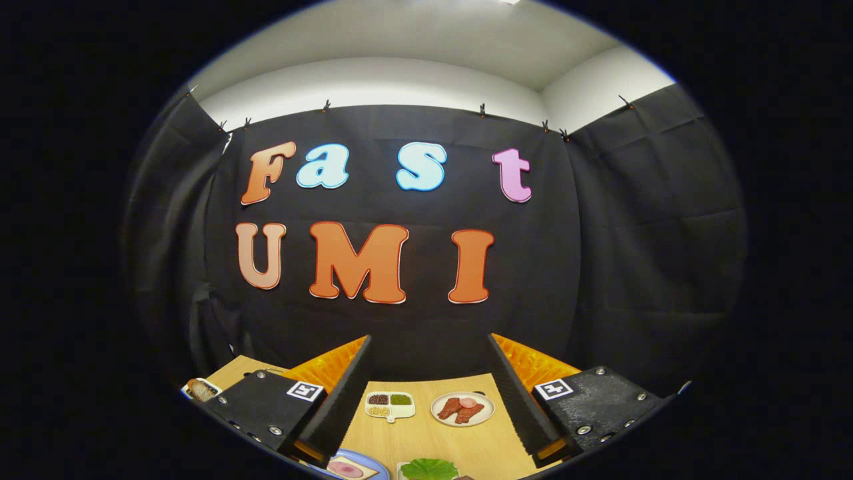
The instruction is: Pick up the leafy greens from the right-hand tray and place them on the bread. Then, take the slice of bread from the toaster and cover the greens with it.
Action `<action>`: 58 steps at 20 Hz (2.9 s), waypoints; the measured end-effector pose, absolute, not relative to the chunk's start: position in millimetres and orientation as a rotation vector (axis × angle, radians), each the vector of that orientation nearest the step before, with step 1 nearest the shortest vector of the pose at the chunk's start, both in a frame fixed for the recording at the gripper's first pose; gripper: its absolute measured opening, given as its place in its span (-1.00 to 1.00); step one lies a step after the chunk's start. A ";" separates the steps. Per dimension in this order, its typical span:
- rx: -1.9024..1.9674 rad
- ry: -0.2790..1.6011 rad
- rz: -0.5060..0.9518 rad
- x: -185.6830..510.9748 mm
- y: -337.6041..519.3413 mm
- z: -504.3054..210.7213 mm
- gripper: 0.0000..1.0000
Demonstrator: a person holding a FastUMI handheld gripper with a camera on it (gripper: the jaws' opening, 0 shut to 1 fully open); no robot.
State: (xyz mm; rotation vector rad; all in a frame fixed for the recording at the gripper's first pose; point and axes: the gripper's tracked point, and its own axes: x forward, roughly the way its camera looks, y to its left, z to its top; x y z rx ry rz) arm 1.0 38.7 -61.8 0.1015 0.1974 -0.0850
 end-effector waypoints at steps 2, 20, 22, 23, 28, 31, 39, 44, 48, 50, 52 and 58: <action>0.102 0.246 -0.067 4.5 44.0 -80.0 0.98; 0.148 0.983 0.155 -25.8 52.7 -345.5 0.95; 0.154 1.041 0.165 -32.4 57.2 -369.3 0.95; 0.152 1.085 0.176 -39.1 60.3 -383.7 0.94; 0.156 1.321 0.257 -85.9 76.0 -443.2 0.84; 0.084 1.387 0.233 -96.3 71.9 -476.1 0.82; 0.066 1.573 0.181 -123.0 76.7 -535.9 0.67; 0.002 1.600 0.159 -125.1 78.2 -550.4 0.38; 0.029 1.628 0.157 -132.0 85.1 -553.4 0.27; 0.031 1.628 0.137 -133.1 83.7 -557.9 0.21; 0.047 1.624 0.107 -131.9 82.9 -558.8 0.19; 0.047 1.641 0.084 -136.3 85.8 -557.0 -0.11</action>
